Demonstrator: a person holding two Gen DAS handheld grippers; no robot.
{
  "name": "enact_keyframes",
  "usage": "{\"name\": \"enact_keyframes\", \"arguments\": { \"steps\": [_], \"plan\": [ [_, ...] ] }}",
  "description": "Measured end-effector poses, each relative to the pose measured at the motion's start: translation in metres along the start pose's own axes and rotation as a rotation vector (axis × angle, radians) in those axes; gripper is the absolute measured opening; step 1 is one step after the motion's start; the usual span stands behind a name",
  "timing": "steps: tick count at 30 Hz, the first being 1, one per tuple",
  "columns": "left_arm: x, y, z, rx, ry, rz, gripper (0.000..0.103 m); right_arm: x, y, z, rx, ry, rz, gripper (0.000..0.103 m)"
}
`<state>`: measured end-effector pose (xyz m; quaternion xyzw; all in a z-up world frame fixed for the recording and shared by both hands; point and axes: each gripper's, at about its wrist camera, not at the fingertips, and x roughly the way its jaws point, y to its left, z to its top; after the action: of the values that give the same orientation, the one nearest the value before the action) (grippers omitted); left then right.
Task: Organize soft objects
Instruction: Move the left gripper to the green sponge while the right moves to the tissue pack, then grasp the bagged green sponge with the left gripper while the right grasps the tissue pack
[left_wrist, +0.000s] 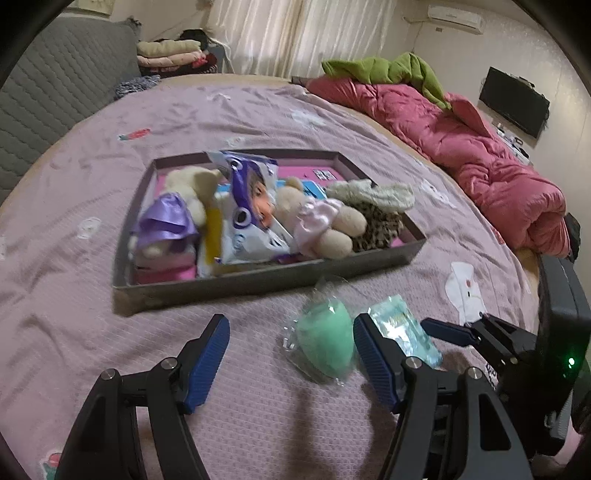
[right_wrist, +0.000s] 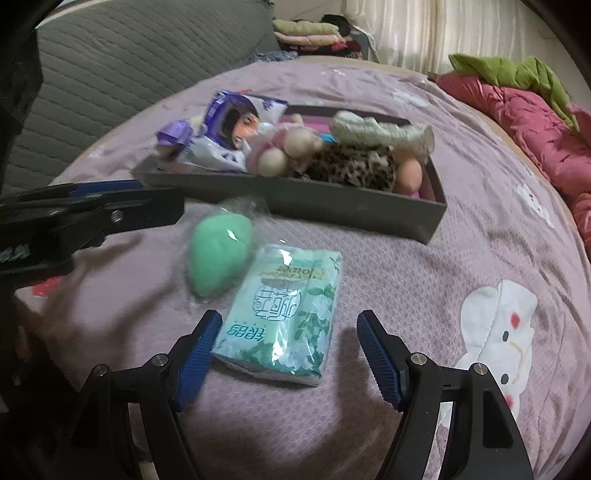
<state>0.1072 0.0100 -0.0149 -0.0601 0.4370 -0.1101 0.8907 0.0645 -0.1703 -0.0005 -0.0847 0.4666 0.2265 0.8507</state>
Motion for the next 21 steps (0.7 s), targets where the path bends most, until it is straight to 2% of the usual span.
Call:
{"name": "enact_keyframes", "arguments": {
  "steps": [5,12,21],
  "plan": [
    [0.014,-0.010,-0.004,0.035,0.049,-0.050,0.069,0.009,-0.011,0.001,0.022,0.007,-0.043,0.076],
    [0.033,-0.017,-0.008,0.090,0.098,-0.047,0.069,0.017,-0.013,0.004,-0.008,-0.001,-0.070,0.076],
    [0.054,-0.020,-0.005,0.099,0.140,-0.065,0.069,0.027,-0.015,0.010,-0.036,-0.007,-0.078,0.076]
  ]
}}
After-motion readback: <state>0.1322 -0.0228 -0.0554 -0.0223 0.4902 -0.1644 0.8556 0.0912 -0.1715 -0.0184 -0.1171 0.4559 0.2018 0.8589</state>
